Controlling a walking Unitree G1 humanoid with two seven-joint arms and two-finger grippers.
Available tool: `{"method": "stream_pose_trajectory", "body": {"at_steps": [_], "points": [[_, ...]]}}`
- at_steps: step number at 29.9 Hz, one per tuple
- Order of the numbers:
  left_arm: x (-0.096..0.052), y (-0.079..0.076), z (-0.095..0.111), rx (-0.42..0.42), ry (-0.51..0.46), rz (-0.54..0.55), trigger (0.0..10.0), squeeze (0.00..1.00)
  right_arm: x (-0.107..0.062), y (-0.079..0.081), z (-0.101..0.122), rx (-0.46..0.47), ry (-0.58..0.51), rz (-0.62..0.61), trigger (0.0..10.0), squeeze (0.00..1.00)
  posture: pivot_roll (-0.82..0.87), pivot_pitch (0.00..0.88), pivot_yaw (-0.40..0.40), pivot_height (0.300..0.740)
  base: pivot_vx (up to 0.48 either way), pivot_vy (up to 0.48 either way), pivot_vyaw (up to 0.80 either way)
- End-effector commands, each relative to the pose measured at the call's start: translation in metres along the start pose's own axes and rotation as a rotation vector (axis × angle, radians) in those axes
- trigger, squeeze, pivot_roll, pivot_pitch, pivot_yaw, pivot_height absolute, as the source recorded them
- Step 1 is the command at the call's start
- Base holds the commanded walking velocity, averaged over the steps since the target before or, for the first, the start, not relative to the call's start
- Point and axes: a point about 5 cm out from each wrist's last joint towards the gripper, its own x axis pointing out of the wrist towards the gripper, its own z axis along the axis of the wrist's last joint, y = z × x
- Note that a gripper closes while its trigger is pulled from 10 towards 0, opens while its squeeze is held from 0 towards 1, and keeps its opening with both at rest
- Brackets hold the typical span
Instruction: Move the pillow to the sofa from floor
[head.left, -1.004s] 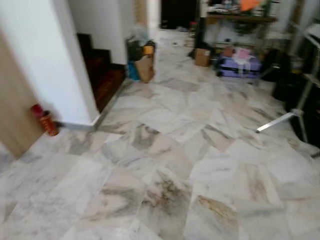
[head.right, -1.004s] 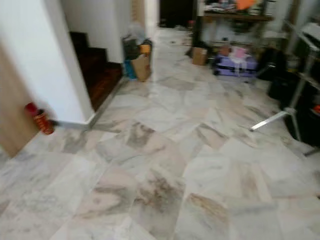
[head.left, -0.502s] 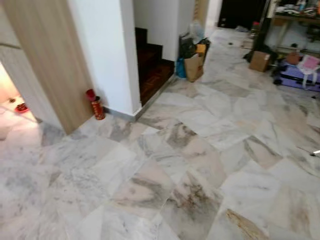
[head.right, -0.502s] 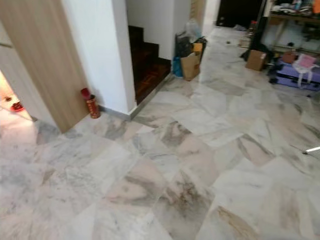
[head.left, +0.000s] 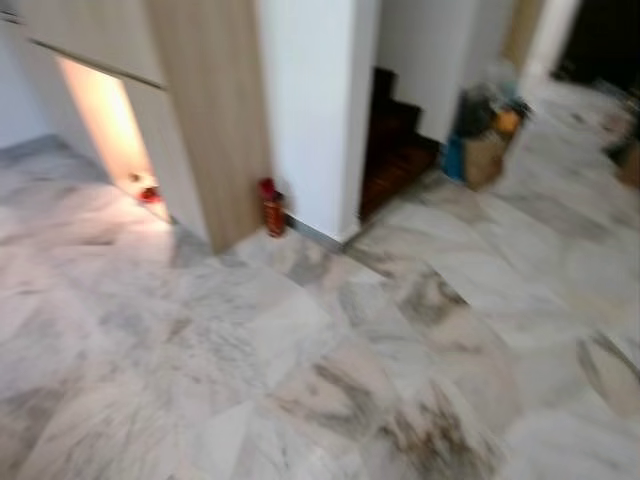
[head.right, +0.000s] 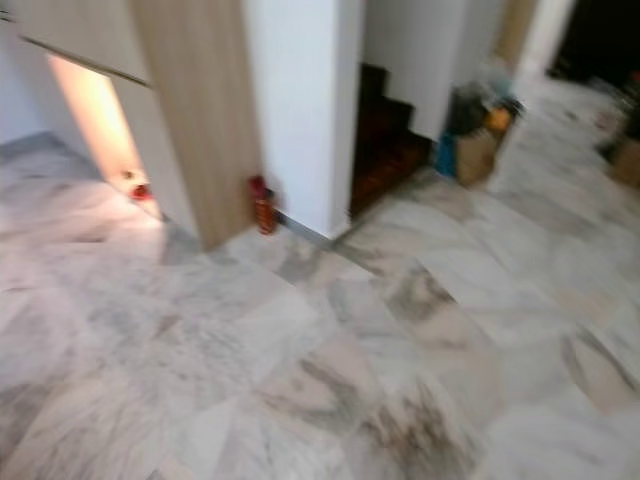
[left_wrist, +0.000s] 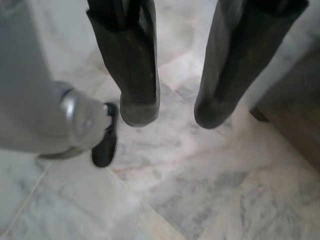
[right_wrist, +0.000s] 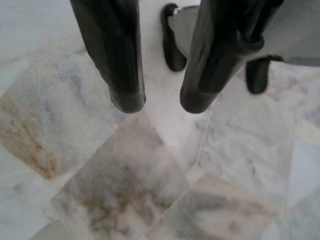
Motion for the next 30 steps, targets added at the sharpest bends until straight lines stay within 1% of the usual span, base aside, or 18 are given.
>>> {"method": "stream_pose_trajectory", "body": {"at_steps": [1, 2, 3, 7, 11, 14, 17, 20, 28, 30], "points": [[-0.001, 0.006, -0.003, 0.013, 0.016, 0.012, 10.0, 0.0, 0.003, 0.009, 0.001, -0.007, 0.007, 0.017, 10.0, 0.0, -0.12, 0.0, 0.007, 0.74, 0.0, 0.0, 0.8], [-0.001, 0.005, -0.002, 0.006, 0.012, 0.011, 10.0, 0.0, 0.004, 0.014, 0.005, -0.015, 0.001, 0.026, 10.0, 0.0, -0.12, 0.0, 0.003, 0.74, 0.0, 0.0, 0.8], [-0.001, 0.004, -0.002, 0.003, 0.009, 0.009, 10.0, 0.0, 0.005, 0.015, 0.008, -0.016, -0.005, 0.026, 10.0, 0.0, -0.12, 0.0, -0.004, 0.74, 0.0, 0.0, 0.8], [-0.001, 0.002, -0.002, 0.003, 0.01, 0.006, 10.0, 0.0, 0.006, 0.014, 0.012, -0.022, -0.012, 0.027, 10.0, 0.0, -0.12, 0.0, -0.013, 0.74, 0.0, 0.0, 0.8], [0.001, -0.004, 0.001, 0.0, 0.006, 0.0, 10.0, 0.0, 0.008, 0.012, 0.019, -0.024, -0.027, 0.022, 10.0, 0.0, -0.11, 0.0, -0.014, 0.74, 0.0, 0.0, 0.8], [0.001, -0.004, 0.001, -0.001, 0.006, 0.005, 10.0, 0.0, 0.009, 0.014, 0.023, -0.018, -0.036, 0.025, 10.0, 0.0, -0.11, 0.0, -0.012, 0.74, 0.0, 0.0, 0.8], [0.001, -0.003, 0.001, 0.017, 0.008, 0.008, 10.0, 0.0, 0.009, 0.015, 0.023, -0.015, -0.037, 0.031, 10.0, 0.0, -0.11, 0.0, -0.008, 0.74, 0.0, 0.0, 0.8], [0.001, -0.003, 0.0, 0.016, 0.008, 0.011, 10.0, 0.0, 0.009, 0.016, 0.021, -0.002, -0.036, 0.032, 10.0, 0.0, -0.11, 0.0, -0.001, 0.74, 0.0, 0.0, 0.8], [0.0, -0.017, -0.008, 0.04, 0.016, -0.002, 10.0, 0.0, 0.008, 0.022, 0.015, 0.015, -0.036, 0.038, 10.0, 0.0, -0.11, 0.0, 0.015, 0.74, 0.0, 0.0, 0.8], [0.0, -0.024, -0.011, 0.064, 0.018, -0.01, 10.0, 0.0, 0.008, 0.023, 0.014, 0.022, -0.034, 0.036, 10.0, 0.0, -0.11, 0.0, 0.015, 0.74, 0.0, 0.0, 0.8]]}}
